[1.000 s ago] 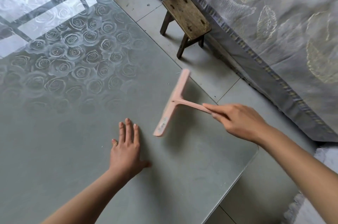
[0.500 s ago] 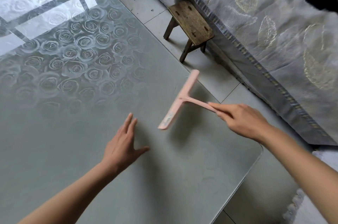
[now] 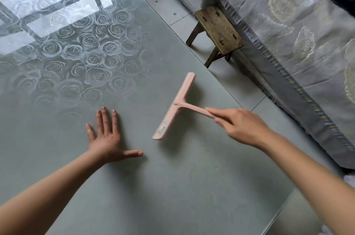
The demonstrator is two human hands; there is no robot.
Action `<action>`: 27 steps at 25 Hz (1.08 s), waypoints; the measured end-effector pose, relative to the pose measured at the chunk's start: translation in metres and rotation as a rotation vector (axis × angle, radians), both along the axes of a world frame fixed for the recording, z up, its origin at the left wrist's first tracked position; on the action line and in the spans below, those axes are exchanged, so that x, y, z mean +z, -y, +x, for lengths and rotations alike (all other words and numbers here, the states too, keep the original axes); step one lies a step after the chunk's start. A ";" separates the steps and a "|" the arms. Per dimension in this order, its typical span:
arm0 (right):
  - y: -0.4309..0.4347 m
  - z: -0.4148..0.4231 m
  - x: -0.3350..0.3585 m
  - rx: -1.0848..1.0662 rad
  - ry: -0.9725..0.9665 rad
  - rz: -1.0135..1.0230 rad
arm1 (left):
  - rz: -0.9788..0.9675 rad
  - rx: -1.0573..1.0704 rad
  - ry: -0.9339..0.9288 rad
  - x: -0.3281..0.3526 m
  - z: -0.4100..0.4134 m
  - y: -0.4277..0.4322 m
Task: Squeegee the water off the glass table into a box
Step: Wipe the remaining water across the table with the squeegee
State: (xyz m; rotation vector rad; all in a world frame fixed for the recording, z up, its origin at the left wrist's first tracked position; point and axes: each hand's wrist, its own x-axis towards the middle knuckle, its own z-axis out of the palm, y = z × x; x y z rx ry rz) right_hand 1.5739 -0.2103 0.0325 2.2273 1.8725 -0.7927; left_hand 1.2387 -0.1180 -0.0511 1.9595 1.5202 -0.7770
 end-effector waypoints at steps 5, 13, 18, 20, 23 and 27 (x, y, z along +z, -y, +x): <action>0.047 0.081 0.049 -0.152 0.094 -0.111 | -0.098 0.009 -0.055 -0.003 0.001 -0.007; -0.054 -0.023 -0.006 0.188 -0.034 -0.006 | -0.130 0.017 -0.100 -0.003 0.004 -0.009; 0.034 0.073 0.047 -0.082 0.087 -0.089 | -0.138 0.014 -0.105 -0.002 0.003 -0.009; 0.038 0.071 0.048 -0.090 0.090 -0.097 | -0.137 0.015 -0.102 -0.001 0.004 -0.009; -0.018 0.012 0.016 0.036 0.023 -0.149 | -0.123 0.017 -0.096 0.000 0.004 -0.008; -0.089 -0.053 -0.008 0.198 -0.005 -0.020 | -0.110 0.014 -0.086 -0.003 0.004 -0.006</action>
